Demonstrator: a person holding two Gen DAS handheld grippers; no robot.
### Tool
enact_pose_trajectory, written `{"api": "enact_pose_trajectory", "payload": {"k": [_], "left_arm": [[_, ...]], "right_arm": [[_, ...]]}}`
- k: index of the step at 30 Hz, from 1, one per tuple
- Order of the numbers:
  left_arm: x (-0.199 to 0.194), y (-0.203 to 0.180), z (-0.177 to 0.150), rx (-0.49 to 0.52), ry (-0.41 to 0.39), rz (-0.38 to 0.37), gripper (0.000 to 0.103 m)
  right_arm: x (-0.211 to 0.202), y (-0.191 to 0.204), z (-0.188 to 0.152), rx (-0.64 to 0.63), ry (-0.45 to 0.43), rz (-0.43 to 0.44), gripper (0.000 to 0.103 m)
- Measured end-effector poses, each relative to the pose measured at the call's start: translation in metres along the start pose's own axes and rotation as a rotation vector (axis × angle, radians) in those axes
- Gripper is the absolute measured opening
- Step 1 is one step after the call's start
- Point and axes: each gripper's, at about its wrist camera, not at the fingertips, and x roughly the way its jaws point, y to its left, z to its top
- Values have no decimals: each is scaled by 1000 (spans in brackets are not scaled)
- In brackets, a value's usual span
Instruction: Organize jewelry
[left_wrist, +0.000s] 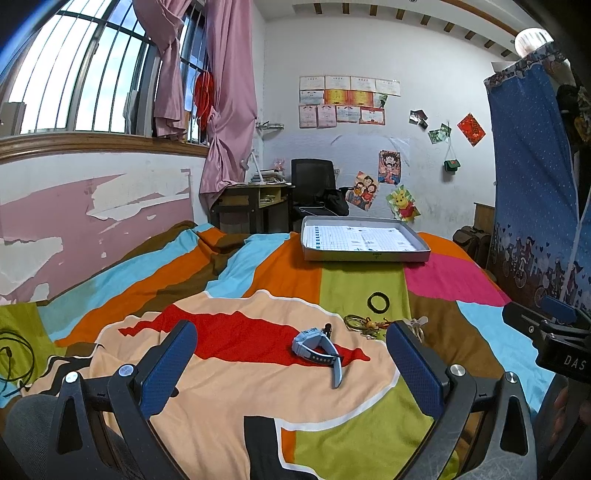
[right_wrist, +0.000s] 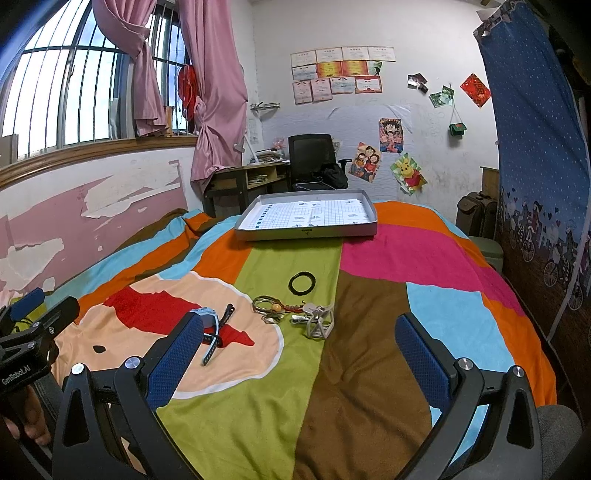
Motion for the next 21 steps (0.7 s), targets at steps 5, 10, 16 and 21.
{"api": "enact_pose_trajectory", "payload": {"k": [5, 10, 16, 21], "left_arm": [[0, -1, -1, 0, 4, -2, 103], [1, -1, -3, -2, 8, -3, 103], [1, -1, -3, 0, 8, -4, 103], [1, 0, -2, -1, 8, -5, 103]], "right_arm": [[0, 0, 0, 0, 2, 0, 102], [0, 0, 1, 1, 2, 1, 102], [0, 0, 1, 3, 2, 2, 102], [1, -1, 1, 4, 4, -3, 102]]}}
